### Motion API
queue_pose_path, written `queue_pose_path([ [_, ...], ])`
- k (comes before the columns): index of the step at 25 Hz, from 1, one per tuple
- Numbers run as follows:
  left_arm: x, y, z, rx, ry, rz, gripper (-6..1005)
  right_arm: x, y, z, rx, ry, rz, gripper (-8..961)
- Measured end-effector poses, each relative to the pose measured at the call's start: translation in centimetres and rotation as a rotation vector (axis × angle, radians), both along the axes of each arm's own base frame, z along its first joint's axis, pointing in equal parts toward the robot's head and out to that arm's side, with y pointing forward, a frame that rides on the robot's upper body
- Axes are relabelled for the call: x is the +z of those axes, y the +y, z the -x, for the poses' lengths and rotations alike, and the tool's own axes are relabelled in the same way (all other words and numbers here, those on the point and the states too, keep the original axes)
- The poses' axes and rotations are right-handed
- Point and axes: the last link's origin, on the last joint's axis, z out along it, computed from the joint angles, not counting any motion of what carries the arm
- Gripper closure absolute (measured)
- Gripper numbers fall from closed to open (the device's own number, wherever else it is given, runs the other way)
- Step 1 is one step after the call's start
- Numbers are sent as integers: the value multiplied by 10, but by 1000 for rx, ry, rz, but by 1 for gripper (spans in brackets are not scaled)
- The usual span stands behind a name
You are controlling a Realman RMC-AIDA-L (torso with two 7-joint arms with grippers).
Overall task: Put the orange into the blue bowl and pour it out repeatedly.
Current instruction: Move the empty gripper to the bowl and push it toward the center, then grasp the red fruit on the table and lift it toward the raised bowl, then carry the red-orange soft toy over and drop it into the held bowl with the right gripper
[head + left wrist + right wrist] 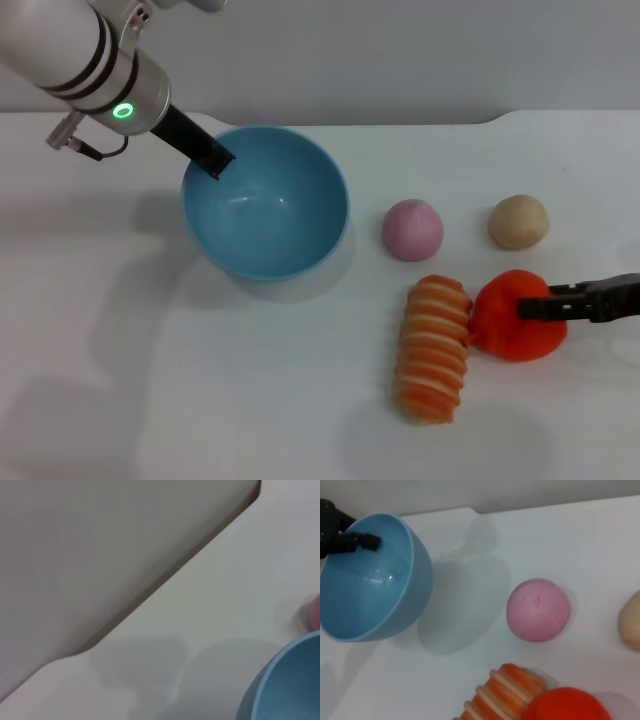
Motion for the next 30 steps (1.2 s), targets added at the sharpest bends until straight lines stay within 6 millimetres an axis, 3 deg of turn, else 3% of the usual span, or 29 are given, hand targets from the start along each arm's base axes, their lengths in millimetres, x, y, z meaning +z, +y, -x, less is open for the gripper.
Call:
queue_pose_path([
  [8,-1,-2,5,11,-1,-2,1000,-9,5,0,27,-58,31,349],
  [18,-2,-2,6,10,2,0,1000,-11,1,0,63,-63,51,558],
  [20,-2,-2,6,10,3,0,999,-11,-1,1,73,-57,58,637],
  [26,-2,-4,6,12,2,5,1001,3,-2,12,133,-5,21,838],
  [30,-3,-4,5,14,3,12,999,28,0,43,256,120,-53,887],
])
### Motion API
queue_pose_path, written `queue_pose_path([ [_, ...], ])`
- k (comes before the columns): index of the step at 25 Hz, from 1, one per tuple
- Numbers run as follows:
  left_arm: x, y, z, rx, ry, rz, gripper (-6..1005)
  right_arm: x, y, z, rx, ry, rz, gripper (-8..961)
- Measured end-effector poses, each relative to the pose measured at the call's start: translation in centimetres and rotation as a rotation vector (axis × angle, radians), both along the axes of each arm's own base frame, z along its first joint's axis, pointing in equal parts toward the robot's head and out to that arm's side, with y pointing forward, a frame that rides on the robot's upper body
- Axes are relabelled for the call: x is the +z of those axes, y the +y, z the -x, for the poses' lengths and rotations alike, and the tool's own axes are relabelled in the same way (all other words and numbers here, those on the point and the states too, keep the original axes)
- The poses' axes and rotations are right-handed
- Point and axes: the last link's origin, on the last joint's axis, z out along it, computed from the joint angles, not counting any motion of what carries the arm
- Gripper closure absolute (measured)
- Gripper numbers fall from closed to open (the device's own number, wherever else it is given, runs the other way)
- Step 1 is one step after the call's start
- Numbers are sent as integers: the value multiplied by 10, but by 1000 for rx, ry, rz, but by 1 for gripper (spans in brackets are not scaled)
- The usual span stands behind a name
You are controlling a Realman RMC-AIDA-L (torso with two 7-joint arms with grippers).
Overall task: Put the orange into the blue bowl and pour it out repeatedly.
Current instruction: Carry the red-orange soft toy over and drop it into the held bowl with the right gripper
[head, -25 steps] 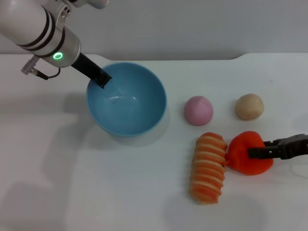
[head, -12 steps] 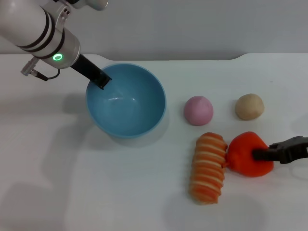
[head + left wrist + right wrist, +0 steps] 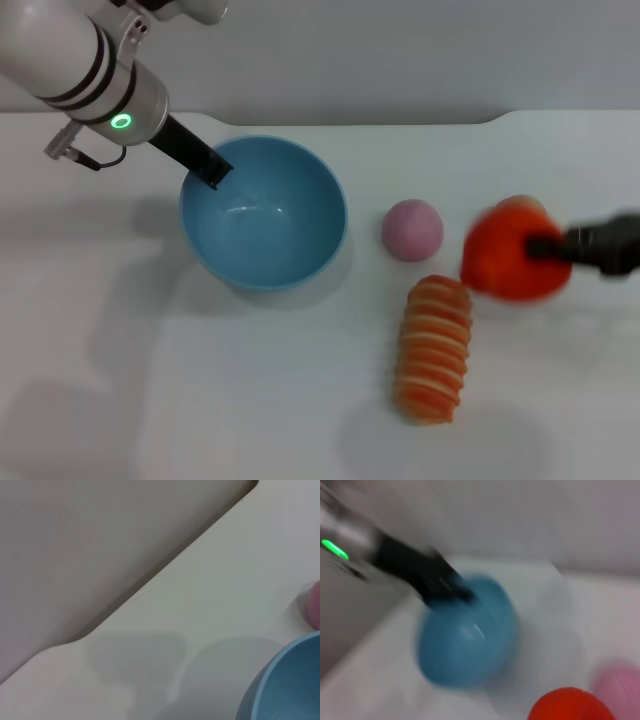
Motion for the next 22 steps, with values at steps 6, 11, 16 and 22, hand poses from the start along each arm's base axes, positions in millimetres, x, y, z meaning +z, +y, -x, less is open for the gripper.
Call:
queue_pose_path([
  [6,-10,-4,-13,-29,-3,49,999,26,5,52,207,187,-69,923],
  [11,-24,-12,-24,-56,-26,107,1000,8,14,69,242,238,0,929],
  [16,-32,-16,-32,-78,-43,136,1000,-17,24,76,232,251,66,924],
  [22,-35,-17,-35,-87,-48,144,999,-37,31,75,201,191,77,917],
])
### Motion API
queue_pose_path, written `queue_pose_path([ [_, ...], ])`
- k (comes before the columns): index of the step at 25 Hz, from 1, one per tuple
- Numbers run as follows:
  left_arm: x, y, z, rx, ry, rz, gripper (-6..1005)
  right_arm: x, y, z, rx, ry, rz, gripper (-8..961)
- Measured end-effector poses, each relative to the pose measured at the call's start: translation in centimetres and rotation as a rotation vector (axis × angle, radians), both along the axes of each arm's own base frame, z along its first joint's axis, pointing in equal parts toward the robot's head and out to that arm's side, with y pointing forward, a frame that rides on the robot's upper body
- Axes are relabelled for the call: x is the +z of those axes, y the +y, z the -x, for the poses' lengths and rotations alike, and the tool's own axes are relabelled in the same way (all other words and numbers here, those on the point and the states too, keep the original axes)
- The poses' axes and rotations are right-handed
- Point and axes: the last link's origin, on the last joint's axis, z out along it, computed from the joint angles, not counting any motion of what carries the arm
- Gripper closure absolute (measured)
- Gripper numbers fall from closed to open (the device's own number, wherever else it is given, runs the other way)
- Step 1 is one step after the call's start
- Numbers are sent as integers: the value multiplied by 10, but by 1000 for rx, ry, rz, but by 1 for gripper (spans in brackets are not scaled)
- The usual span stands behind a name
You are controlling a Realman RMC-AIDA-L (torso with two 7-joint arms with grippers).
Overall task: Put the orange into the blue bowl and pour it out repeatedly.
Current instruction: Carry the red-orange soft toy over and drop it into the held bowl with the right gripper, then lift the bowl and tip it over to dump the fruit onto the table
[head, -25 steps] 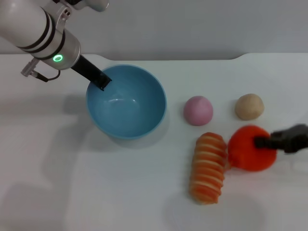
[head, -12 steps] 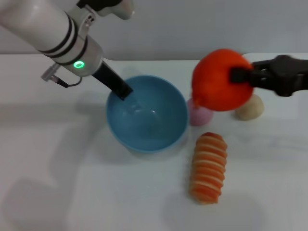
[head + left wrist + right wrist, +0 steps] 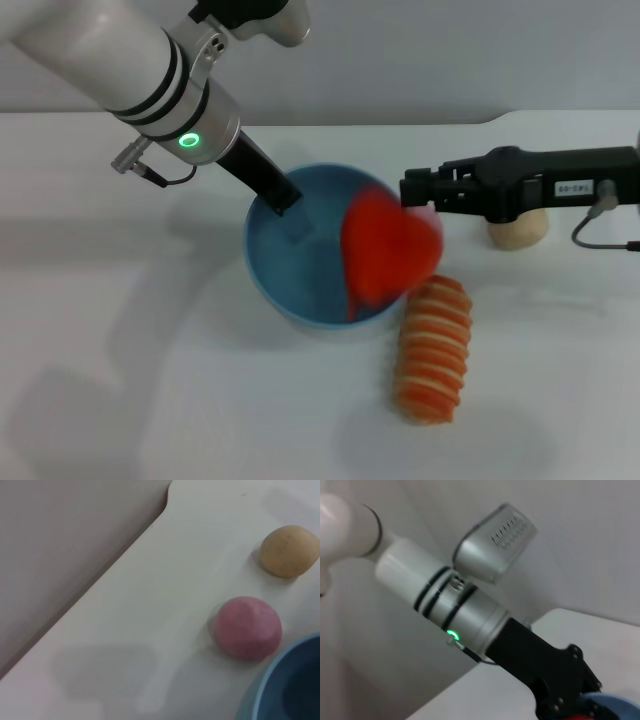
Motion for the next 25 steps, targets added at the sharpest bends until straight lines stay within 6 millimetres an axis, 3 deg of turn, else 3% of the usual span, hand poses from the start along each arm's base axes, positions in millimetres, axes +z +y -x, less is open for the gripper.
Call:
queue_pose_path([
  [2,1,0,3,8,-2,-4,1000,-4,1,-2,-11,-9,3,915],
  [7,2,0,10,22,-2,-12,1000,-3,1,-5,-28,-6,-11,711],
  [10,3,0,15,26,-2,-22,999,5,0,-15,-35,12,-66,508],
  [16,10,7,18,-14,-15,-77,999,27,-21,-51,21,121,-336,468],
  [21,12,12,14,-52,10,-101,999,25,-40,-78,31,129,-441,464],
  [25,15,16,-1,-154,43,-149,1000,19,-54,-96,39,118,-524,460],
])
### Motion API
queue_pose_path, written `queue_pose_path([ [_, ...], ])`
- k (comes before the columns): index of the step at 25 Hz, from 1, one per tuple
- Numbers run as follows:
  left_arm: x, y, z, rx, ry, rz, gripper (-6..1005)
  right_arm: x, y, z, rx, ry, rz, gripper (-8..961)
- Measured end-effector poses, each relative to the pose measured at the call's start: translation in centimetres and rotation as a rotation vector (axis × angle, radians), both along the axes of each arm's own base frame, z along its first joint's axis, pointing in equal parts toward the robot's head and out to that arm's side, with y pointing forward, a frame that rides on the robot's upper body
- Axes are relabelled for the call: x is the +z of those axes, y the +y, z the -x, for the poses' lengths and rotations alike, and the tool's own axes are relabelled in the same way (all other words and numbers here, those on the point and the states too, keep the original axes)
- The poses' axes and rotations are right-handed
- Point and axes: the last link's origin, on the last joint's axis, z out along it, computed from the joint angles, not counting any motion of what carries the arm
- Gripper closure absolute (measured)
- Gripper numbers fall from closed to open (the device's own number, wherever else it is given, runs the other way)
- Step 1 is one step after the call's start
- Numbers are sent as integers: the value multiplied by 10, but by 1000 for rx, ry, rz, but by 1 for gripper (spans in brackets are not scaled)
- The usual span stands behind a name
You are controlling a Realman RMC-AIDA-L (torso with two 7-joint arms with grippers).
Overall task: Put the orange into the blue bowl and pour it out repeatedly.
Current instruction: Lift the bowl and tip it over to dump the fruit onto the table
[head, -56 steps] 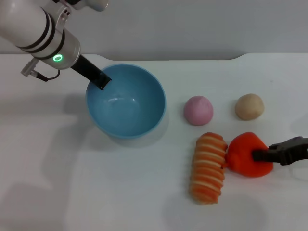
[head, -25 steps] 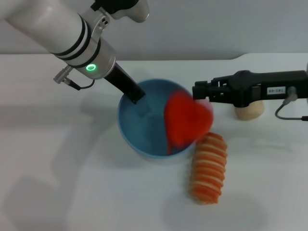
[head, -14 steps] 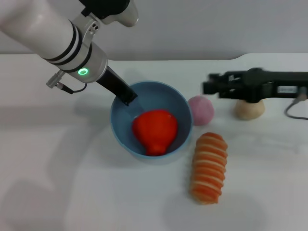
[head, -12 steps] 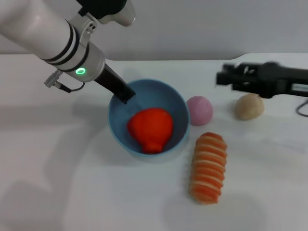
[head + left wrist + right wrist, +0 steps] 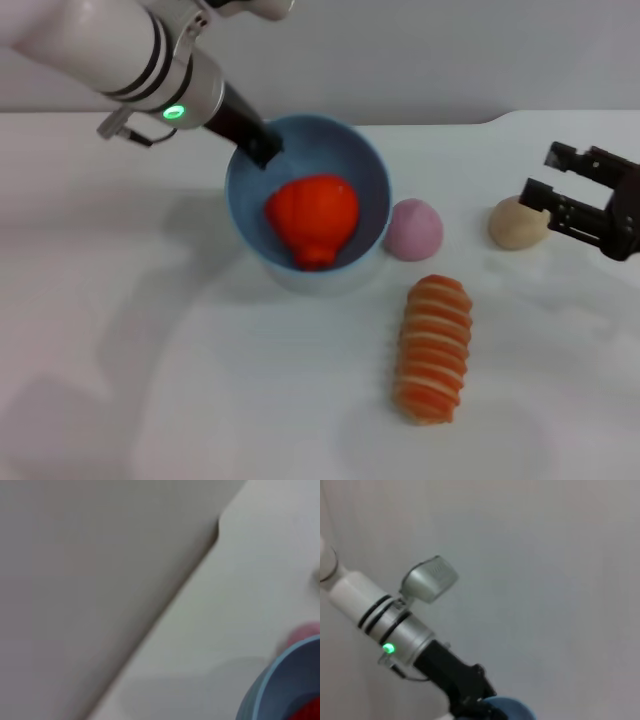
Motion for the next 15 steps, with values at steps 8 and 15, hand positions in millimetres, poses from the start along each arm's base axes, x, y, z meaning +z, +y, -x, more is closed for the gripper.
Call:
queue_pose_path([
  [8,-3,-11,-33,-280,181,-98,1000,-2,-17,-33,-104,82,-313,237],
  [15,-17,-29,-39,-472,203,-111,1000,-17,-12,-46,-176,3,-379,176],
])
